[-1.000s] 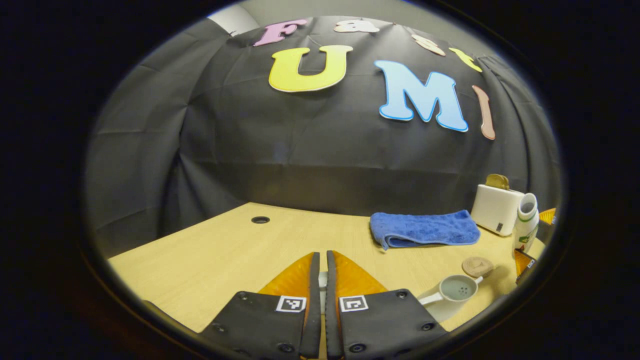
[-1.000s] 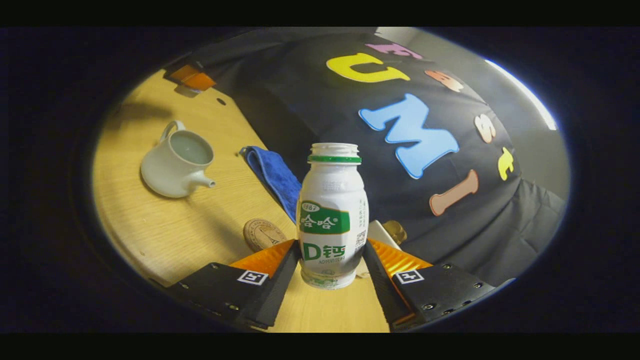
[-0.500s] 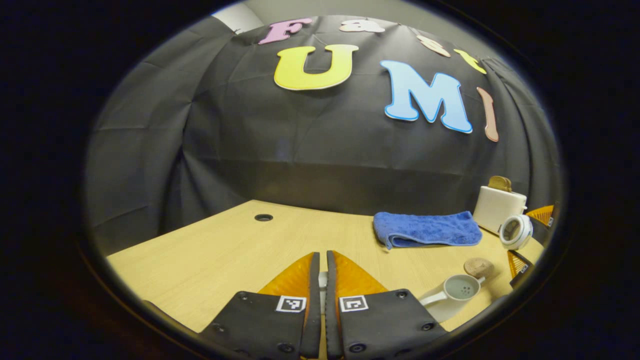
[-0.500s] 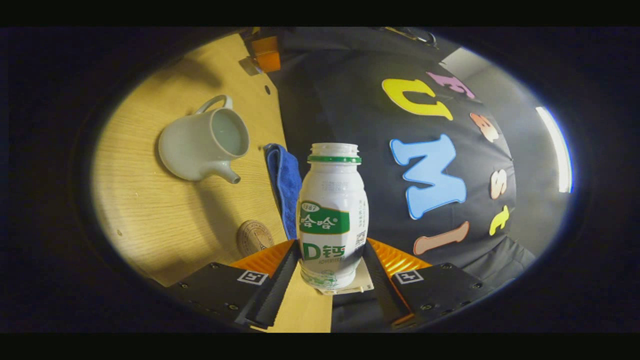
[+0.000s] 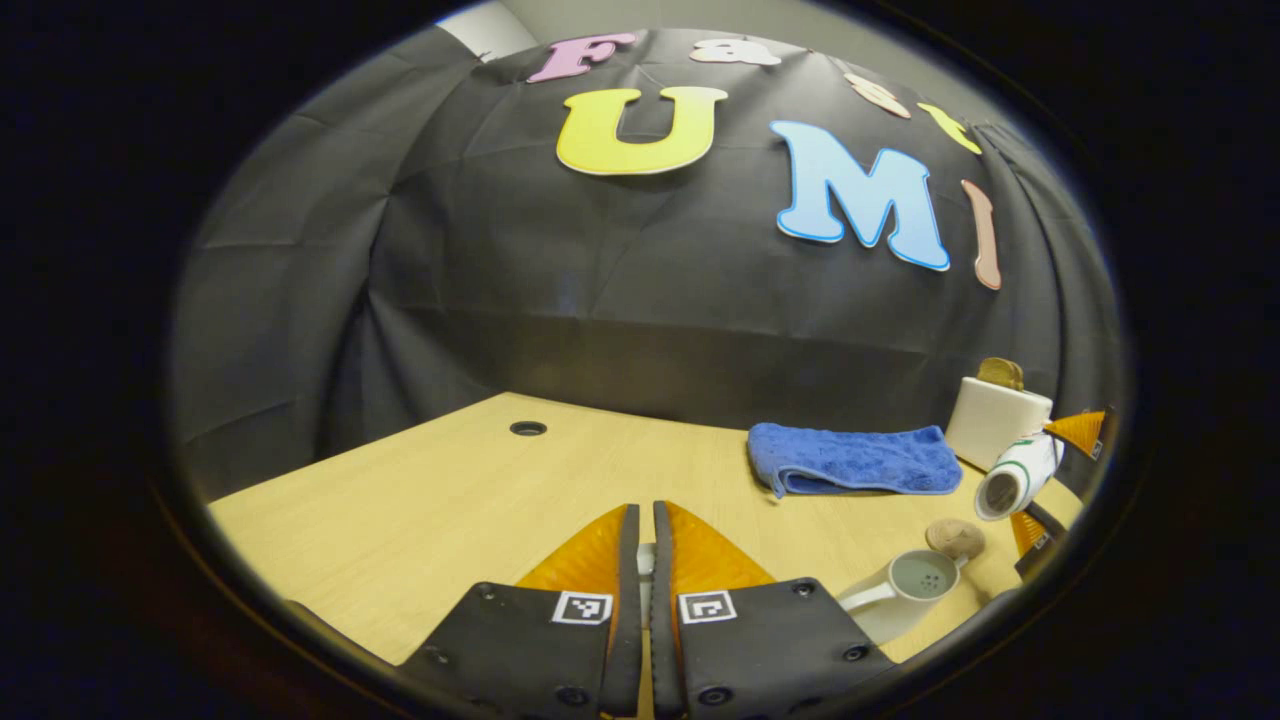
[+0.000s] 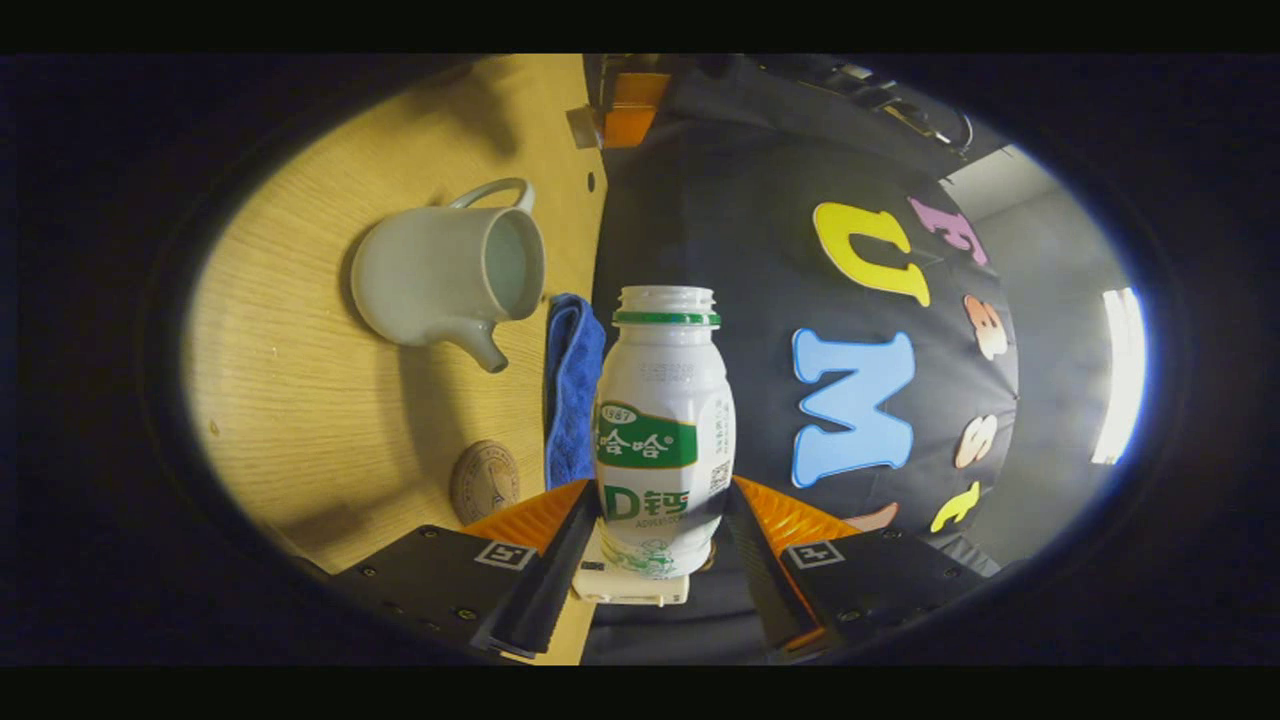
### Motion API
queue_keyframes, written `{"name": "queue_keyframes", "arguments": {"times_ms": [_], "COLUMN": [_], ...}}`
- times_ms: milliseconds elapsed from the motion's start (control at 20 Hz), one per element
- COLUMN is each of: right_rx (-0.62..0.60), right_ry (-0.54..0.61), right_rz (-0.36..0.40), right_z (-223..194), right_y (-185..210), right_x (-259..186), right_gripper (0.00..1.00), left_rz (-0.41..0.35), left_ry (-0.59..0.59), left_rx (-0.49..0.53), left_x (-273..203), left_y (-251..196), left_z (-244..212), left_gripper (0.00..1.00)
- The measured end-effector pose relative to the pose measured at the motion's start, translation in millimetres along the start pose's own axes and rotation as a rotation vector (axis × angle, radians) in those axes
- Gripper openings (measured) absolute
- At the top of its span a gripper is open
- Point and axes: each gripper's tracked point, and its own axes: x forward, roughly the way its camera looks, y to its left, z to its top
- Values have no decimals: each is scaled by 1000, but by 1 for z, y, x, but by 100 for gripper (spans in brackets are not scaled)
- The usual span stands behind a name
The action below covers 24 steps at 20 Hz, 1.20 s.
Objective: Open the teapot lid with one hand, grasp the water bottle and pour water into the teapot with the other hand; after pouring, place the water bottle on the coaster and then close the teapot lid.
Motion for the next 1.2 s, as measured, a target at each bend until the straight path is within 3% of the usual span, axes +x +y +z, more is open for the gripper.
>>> {"name": "queue_keyframes", "arguments": {"times_ms": [650,1200], "right_rx": [-195,-239], "right_ry": [-79,-91], "right_rz": [-20,-40], "right_z": [9,8], "right_y": [-7,-17], "right_x": [6,5], "right_gripper": [76,76], "left_rz": [-3,-9], "left_ry": [10,21], "left_rx": [-4,0], "left_x": [0,-1], "left_y": [0,0], "left_z": [-2,-3], "left_gripper": [14,14]}}
